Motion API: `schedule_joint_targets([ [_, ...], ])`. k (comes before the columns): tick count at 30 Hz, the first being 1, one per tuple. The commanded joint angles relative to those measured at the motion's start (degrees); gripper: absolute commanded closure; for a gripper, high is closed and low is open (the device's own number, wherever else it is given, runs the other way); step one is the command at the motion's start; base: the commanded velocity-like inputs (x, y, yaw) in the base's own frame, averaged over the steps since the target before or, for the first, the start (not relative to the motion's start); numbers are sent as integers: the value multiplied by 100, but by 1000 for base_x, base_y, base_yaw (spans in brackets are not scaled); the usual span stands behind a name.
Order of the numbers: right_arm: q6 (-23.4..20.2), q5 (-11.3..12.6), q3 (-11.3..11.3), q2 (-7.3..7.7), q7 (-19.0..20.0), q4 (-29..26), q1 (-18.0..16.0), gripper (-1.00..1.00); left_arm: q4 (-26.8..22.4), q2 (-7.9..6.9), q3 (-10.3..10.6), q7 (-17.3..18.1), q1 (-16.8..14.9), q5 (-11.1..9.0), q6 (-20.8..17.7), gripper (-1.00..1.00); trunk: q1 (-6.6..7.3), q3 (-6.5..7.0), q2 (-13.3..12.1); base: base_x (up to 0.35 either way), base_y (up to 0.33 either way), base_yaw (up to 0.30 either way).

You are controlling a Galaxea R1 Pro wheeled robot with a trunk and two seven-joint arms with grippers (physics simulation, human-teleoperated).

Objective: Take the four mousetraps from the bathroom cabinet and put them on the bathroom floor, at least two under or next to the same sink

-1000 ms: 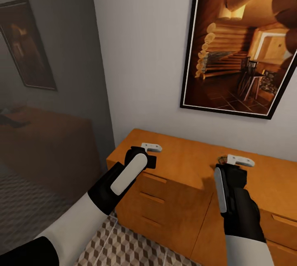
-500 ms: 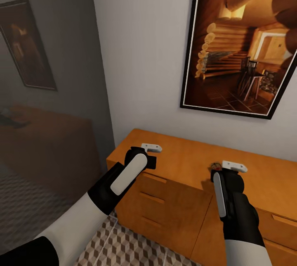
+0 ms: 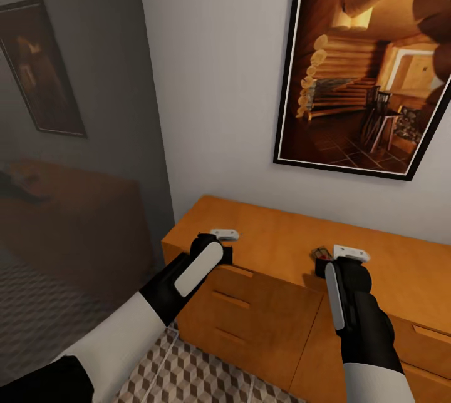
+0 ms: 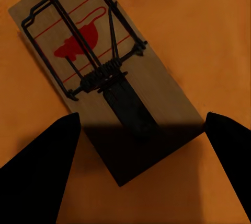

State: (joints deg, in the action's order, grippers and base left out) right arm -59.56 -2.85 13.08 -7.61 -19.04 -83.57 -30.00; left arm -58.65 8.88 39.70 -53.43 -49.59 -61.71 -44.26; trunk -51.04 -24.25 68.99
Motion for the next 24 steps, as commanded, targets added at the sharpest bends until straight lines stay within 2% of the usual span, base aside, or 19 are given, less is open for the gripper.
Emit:
schedule_joint_targets([
  [1, -29, -40, 7, -2, 31, 14, -6, 100, 50, -3, 12, 76, -7, -25, 11, 100, 0, -7, 5, 0, 0, 0],
  [3, -28, -59, 9, 2, 67, 76, -6, 100, 200, -7, 17, 555, -7, 45, 92, 100, 0, -7, 5, 0, 0, 0],
  [5, -28, -63, 10, 4, 80, 98, -6, 100, 272, -8, 18, 809, -7, 199, 128, 100, 0, -7, 5, 0, 0, 0],
  [6, -29, -63, 10, 6, 83, 103, -6, 100, 288, -6, 19, 865, -7, 272, 142, 100, 0, -7, 5, 0, 0, 0],
  [9, -26, -57, 10, 27, 96, 115, -6, 100, 327, -2, 7, 1029, -7, 692, 258, 100, 0, -7, 5, 0, 0, 0],
  [11, -20, -50, 10, 41, 99, 118, -6, 100, 331, -1, -4, 1085, -7, 877, 327, 100, 0, -7, 5, 0, 0, 0],
  [17, -8, -41, 10, 56, 106, 121, -6, 100, 243, 4, -48, 1139, -7, 1062, 391, 100, 0, -7, 5, 0, 0, 0],
  [24, -6, -44, 11, 58, 103, 133, -6, 100, 43, 18, -44, 1160, -7, 1098, 389, 100, 0, -7, 5, 0, 0, 0],
])
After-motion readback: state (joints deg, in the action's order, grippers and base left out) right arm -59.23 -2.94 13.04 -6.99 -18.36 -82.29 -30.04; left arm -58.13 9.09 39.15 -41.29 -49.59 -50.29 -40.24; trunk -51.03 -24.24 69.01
